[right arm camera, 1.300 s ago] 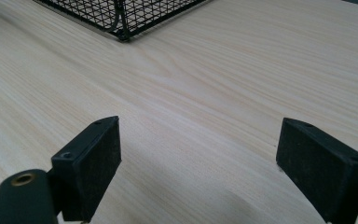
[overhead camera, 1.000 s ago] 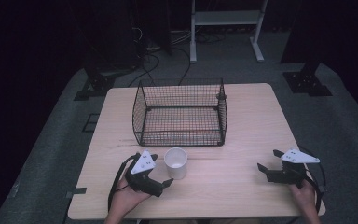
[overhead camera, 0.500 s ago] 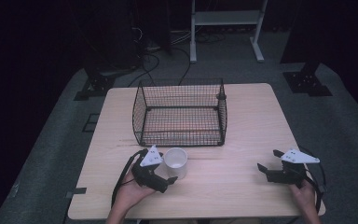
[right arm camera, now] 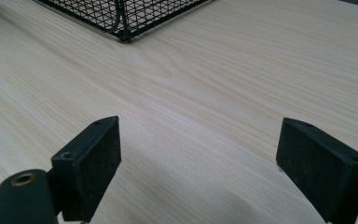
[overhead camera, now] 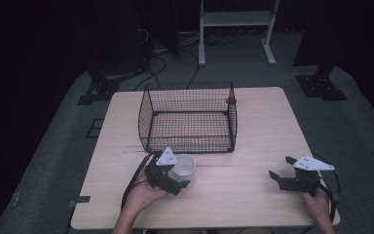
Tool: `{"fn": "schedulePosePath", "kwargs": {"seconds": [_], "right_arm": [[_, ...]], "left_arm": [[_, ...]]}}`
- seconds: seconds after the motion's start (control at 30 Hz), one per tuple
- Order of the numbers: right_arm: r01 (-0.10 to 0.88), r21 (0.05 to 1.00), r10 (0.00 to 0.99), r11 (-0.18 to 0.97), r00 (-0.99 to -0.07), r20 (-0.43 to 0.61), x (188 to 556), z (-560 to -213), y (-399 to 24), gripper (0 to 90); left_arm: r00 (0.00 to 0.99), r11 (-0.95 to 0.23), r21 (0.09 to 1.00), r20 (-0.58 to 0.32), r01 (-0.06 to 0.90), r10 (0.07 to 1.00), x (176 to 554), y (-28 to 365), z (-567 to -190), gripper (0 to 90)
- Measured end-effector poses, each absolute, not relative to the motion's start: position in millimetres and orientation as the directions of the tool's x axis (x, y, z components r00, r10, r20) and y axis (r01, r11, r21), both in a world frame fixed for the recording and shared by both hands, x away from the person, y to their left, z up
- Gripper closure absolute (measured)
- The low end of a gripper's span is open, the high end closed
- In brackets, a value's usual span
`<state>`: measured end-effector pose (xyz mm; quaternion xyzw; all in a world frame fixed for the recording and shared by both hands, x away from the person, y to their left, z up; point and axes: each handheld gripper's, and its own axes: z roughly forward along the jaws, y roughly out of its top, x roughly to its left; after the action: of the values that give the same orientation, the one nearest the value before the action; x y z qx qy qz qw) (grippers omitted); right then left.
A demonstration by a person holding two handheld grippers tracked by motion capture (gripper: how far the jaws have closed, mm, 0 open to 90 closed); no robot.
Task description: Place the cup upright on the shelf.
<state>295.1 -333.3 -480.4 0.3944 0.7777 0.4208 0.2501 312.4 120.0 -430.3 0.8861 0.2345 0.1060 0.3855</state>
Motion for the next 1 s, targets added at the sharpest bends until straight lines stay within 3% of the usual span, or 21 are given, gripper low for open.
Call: {"fn": "schedulePosePath", "kwargs": {"seconds": [0.37, 0.5, 1.0], "right_arm": [[0.403, 0.853, 0.823, 0.333, -0.565, -0.055, 295.1, -480.4, -333.6, 13.1], [0.401, 0.853, 0.824, 0.334, -0.564, -0.057, 295.0, -480.3, -333.5, 13.1], [0.4, 0.854, 0.825, 0.332, -0.562, -0.057, 294.9, -480.3, -333.9, 13.1]], "left_arm": [[0.87, -0.615, 0.712, 0.013, 0.338, 0.492, 319.6, 113.0, -431.2, 9.6], [0.881, -0.62, 0.714, 0.007, 0.327, 0.473, 320.7, 113.1, -430.4, 20.4], [0.894, -0.626, 0.719, 0.015, 0.302, 0.448, 318.3, 110.0, -418.9, 21.0]]}}
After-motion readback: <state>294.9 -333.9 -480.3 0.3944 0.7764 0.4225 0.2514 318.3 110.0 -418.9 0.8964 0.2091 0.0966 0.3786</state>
